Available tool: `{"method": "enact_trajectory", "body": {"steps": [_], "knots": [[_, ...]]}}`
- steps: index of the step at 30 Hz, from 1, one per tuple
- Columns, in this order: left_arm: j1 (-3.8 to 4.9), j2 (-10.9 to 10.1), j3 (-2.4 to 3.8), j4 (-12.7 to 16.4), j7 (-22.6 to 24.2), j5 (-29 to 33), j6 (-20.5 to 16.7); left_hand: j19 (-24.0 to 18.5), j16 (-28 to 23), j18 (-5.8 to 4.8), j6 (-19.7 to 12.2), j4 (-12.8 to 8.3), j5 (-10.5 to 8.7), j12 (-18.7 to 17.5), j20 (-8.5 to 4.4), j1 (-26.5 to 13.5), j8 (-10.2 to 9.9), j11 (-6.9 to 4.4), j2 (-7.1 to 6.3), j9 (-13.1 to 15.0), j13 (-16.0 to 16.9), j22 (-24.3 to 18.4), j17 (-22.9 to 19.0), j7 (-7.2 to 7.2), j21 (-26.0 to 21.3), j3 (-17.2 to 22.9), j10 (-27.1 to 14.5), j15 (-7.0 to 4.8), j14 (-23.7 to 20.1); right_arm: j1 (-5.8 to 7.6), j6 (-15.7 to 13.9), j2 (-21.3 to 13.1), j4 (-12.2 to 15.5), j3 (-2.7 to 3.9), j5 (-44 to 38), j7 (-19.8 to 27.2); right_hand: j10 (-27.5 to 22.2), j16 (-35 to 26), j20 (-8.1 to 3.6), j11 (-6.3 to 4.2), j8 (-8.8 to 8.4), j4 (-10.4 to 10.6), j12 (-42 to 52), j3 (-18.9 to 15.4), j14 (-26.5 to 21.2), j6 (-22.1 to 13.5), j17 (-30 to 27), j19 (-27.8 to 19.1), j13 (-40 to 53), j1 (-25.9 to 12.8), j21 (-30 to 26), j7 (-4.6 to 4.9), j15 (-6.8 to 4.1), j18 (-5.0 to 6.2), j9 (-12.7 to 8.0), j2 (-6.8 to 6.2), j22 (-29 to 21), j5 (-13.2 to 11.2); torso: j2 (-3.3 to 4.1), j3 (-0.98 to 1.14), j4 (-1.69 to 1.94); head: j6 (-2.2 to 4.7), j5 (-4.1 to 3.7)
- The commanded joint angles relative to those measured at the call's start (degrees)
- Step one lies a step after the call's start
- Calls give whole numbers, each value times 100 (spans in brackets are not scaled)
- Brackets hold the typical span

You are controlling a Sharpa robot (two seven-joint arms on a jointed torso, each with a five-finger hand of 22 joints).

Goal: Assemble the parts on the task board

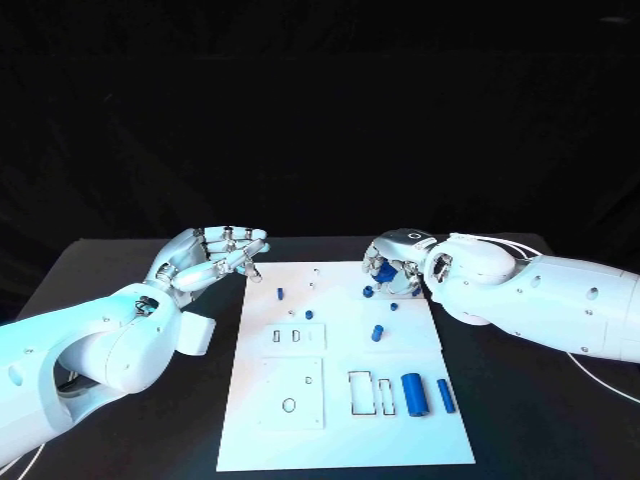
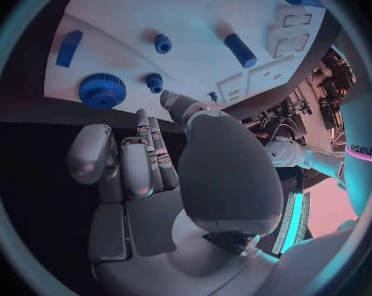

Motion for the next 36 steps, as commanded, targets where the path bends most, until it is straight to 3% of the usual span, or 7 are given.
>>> {"method": "enact_trajectory", "body": {"steps": [1,4,11,22,36], "knots": [[19,6,7,15,-18,-56,132,-53,37,15,-36,15,-31,-36,7,-27,-35,5,-25,10,6,23,6,53,46,-37,25,5,-49,-23,229,16,-6,0,-203,-93,-45,28,13,-15,-6,0,20,-53,251,1,5,34,8,29,45,-23,-5,-48,11,8,38,-4,41,-3,21,-30,-8],[21,18,7,-18,-23,-52,136,-62,39,15,-39,17,-32,-38,8,-29,-36,5,-23,11,6,32,5,54,59,-38,22,6,-55,-43,279,23,-16,-1,-219,-101,-38,39,18,-19,0,14,35,-75,247,7,9,61,14,21,92,-22,-14,-60,18,17,106,-1,49,-7,32,-41,-43],[22,39,7,-74,-32,-35,130,-105,32,16,-52,20,-32,-46,15,-32,-42,11,-15,13,7,65,-7,61,108,-40,9,13,-98,-62,326,50,-43,-1,-227,-99,-33,57,16,-23,-5,15,50,-89,246,-6,20,71,19,36,102,-26,-17,-59,22,26,119,4,82,-10,23,-34,-23],[21,94,6,-126,-54,-21,151,-130,28,15,-64,21,-33,-54,20,-31,-48,19,-5,13,6,85,-15,69,137,-37,-6,19,-118,-67,335,108,-97,-2,-228,-112,133,101,-1,-53,60,17,166,-9,224,85,3,97,46,144,138,-54,-40,-63,82,134,176,9,124,-18,58,-20,-55],[24,72,6,-114,-70,-13,159,-146,29,16,-70,25,-34,-58,23,-33,-51,22,10,14,6,98,-19,72,157,-32,-13,22,-125,-120,297,181,-142,-2,-217,-93,206,127,-9,-63,105,64,202,74,216,149,-2,132,45,134,208,-59,-48,-82,123,198,286,27,169,-21,67,-14,-42]]}}
